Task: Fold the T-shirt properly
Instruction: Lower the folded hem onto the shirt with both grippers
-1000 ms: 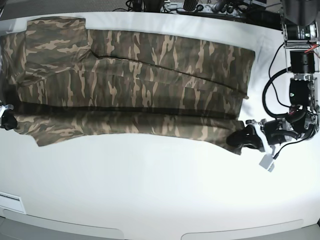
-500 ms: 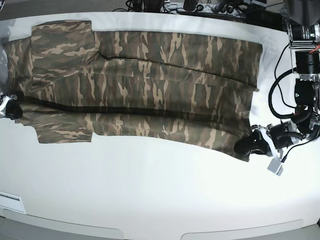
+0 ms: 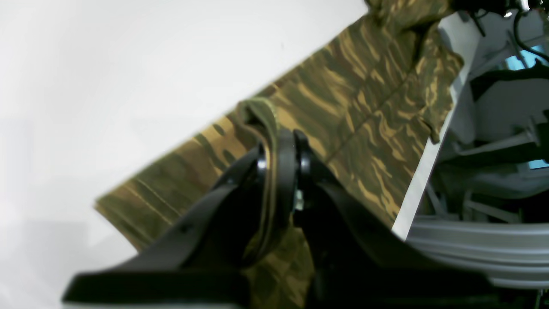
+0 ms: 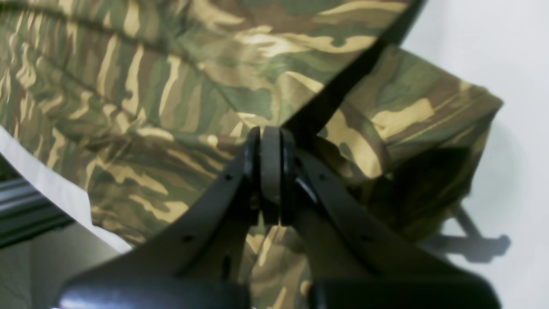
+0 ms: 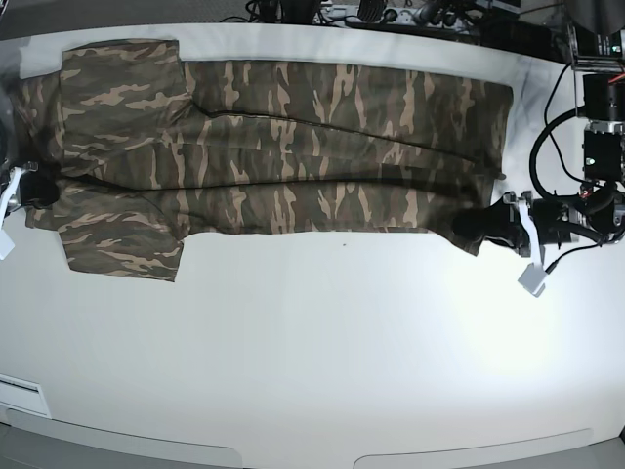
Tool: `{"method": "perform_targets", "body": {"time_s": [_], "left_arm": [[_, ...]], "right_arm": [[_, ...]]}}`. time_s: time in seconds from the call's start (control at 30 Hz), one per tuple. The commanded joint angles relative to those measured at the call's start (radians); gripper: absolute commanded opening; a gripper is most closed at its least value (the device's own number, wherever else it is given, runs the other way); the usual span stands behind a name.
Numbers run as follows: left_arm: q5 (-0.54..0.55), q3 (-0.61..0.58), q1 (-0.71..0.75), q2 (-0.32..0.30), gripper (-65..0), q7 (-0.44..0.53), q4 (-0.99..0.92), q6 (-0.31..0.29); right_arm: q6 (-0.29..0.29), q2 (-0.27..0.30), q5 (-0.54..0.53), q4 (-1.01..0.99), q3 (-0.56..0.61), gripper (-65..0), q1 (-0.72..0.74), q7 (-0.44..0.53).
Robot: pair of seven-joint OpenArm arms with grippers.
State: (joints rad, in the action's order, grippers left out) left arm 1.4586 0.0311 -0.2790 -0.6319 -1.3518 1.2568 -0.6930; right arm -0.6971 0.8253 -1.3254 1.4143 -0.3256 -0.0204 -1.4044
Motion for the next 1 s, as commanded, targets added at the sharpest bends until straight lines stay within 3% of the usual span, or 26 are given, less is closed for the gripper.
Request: {"method": "perform_targets", "body": {"time_s": [0.0,0.2,0.43,0.97], "left_arm": [[0.025,0.008,-0.017,-0.021,-65.0,0.010,0.015,-0.005],[0.025,0.008,0.017,-0.023,-65.0,0.006,0.015,-0.005],[0.025,0.008,0.006,-0.023,-65.0,-0.004,0.018,-0.005],[0.025,0.008,0.015,-0.077,-65.0,-0.045,0.032,-0.005]], "right_arm": [[-0.001,0.038,-0.021,0.022,-0.016,-65.0,0.014,0.008],[-0.001,0.063,0.047,0.023,-0.016,-65.0,0.006,0.008],[-0.001,0.073,0.047,0.023,-0.016,-65.0,-0.066,0.008],[-0.001,0.072,0.047,0.023,-0.016,-65.0,-0.071,0.011]]}}
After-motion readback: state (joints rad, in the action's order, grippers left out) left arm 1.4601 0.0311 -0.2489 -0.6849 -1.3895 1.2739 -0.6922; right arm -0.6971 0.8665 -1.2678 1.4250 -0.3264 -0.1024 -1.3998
